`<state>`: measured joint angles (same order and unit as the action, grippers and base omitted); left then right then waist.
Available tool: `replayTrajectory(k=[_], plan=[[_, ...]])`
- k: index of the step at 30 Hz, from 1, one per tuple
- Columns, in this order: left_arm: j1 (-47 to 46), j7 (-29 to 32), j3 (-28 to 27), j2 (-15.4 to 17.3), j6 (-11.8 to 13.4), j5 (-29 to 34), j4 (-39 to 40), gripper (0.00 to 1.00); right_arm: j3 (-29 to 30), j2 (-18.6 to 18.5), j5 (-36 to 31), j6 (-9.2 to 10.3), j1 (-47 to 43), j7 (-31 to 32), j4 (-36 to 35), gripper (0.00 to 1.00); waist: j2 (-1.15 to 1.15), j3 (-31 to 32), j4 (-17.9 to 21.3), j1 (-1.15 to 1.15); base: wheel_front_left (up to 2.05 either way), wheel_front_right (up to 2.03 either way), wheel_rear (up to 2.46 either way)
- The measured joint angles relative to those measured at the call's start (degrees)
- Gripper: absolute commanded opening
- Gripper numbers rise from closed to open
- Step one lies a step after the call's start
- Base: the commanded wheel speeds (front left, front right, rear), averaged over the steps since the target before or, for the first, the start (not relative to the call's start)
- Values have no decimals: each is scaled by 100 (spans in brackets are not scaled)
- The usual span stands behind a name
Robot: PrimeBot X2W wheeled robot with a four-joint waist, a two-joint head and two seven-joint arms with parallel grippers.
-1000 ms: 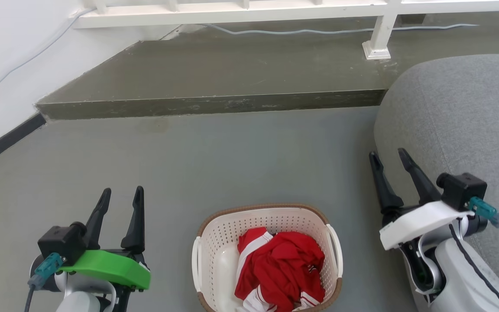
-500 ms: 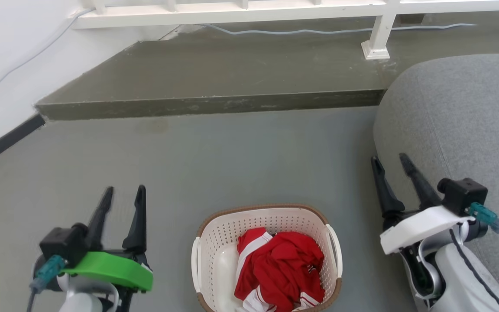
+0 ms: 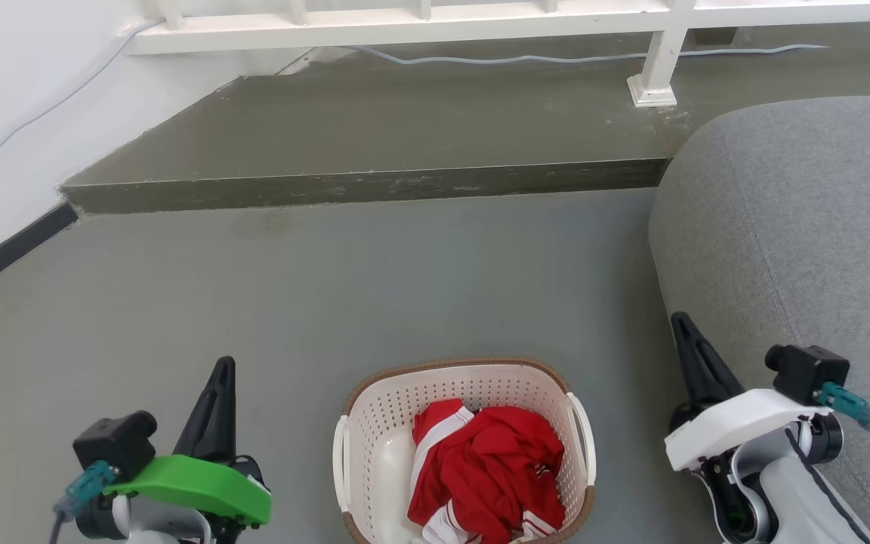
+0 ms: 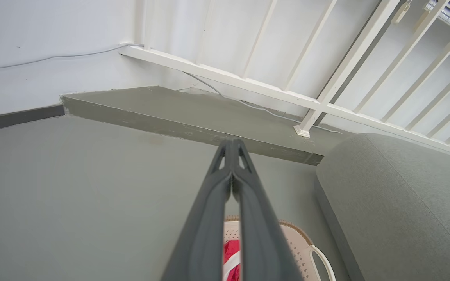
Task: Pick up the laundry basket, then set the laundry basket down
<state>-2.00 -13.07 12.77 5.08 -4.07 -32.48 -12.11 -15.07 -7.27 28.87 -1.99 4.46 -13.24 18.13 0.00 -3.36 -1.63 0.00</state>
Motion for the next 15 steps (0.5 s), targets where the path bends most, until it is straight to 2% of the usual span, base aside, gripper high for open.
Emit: replayTrajectory(k=[15], plan=[[0,301,-260,-37,-44,-994,-24,0,348,71,1081,-63,0,321,-46,0,0,51,26,0,0,0,0]])
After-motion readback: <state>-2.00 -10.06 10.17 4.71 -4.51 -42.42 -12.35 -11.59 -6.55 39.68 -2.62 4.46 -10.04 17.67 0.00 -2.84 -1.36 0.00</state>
